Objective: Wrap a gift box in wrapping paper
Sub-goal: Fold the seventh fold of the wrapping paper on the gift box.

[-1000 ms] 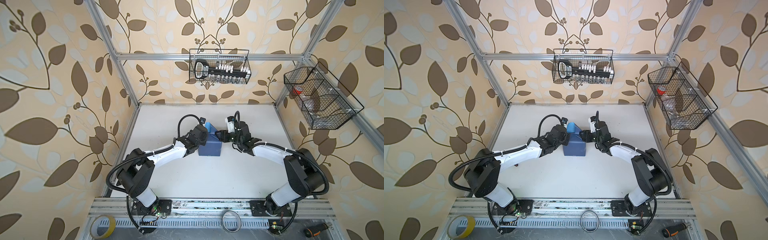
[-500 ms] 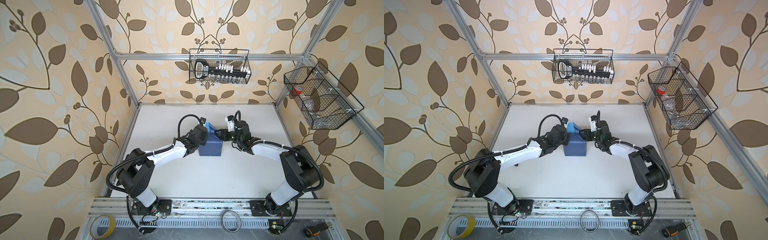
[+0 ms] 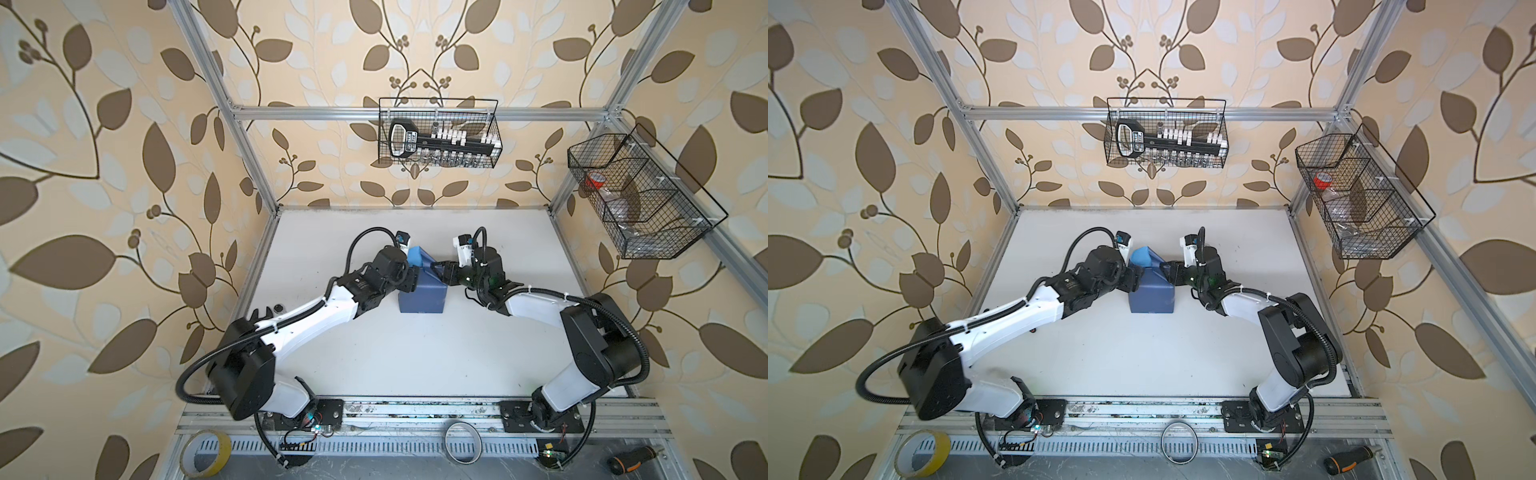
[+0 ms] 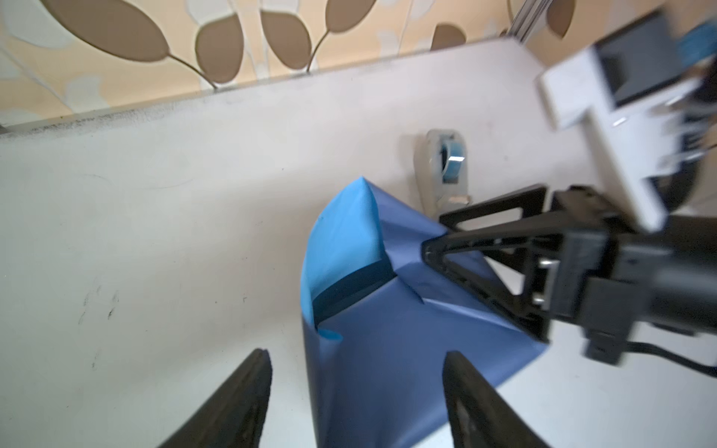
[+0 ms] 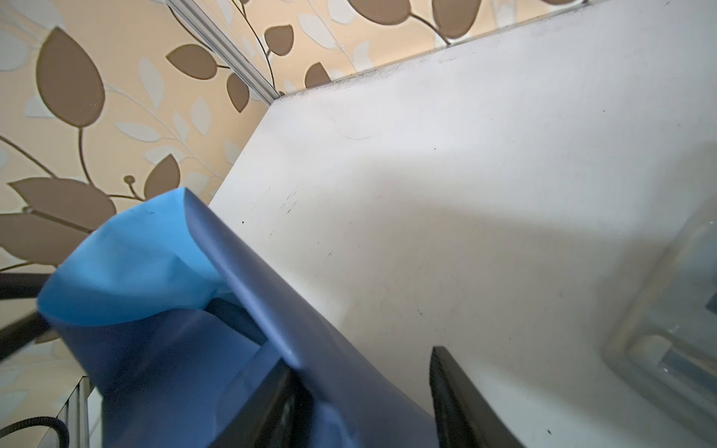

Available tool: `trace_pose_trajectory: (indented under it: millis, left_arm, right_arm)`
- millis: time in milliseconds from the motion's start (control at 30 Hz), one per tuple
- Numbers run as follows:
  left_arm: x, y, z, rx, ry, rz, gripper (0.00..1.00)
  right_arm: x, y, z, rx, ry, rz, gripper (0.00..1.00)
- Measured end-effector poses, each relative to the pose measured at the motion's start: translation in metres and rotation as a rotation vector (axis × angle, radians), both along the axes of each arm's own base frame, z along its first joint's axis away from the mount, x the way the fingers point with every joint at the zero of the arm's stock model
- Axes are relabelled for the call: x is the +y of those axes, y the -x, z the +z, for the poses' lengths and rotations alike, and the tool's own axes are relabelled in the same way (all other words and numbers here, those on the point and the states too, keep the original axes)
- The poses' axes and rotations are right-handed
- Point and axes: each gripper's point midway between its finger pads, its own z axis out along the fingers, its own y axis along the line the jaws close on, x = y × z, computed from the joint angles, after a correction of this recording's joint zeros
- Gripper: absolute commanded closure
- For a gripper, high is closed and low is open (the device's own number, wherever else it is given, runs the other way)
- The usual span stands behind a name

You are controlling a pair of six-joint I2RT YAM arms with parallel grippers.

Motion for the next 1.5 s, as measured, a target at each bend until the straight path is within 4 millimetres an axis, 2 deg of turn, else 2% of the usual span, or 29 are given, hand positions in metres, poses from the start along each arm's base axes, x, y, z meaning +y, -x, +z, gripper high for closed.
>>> trace_pose_trajectory:
  millis: [67, 133, 200, 300, 467, 600, 800, 1000, 1167, 1500]
  left_arm:
    - [0.014, 0.008, 0.018, -0.016, 0.08, 0.018, 0.31]
    - [0.036, 0.007, 0.025, -0.004, 0.151, 0.068, 0.37]
    - [0.058, -0.002, 0.02, 0.029, 0.188, 0.137, 0.42]
    - [0.076, -0.017, -0.004, 0.104, 0.182, 0.213, 0.45]
    - [0.058, -0.025, -0.05, 0.255, 0.143, 0.184, 0.48]
    - [0.043, -0.026, -0.065, 0.305, 0.144, 0.14, 0.48]
    - [0.02, -0.025, -0.075, 0.325, 0.151, 0.083, 0.47]
    - [0.014, -0.027, -0.078, 0.319, 0.158, 0.072, 0.42]
    - [0.011, -0.029, -0.079, 0.31, 0.155, 0.061, 0.34]
    - [0.002, -0.031, -0.076, 0.276, 0.084, -0.038, 0.27]
  right_arm:
    - [0.0, 0.0, 0.0, -0.001, -0.001, 0.001, 0.47]
    - [0.0, 0.0, 0.0, -0.001, -0.002, 0.002, 0.47]
    - [0.0, 0.0, 0.0, -0.002, -0.002, 0.002, 0.47]
    - [0.0, 0.0, 0.001, -0.002, -0.002, 0.002, 0.47]
    - [0.001, 0.0, 0.001, -0.003, -0.002, 0.002, 0.47]
    - [0.0, 0.001, 0.001, -0.003, -0.002, 0.003, 0.47]
    - [0.0, 0.003, 0.001, -0.002, -0.002, 0.003, 0.47]
    - [0.001, 0.004, 0.001, -0.002, -0.001, 0.006, 0.48]
    - [0.001, 0.004, 0.001, -0.002, -0.002, 0.006, 0.48]
    - [0.001, 0.004, 0.001, -0.002, -0.002, 0.006, 0.48]
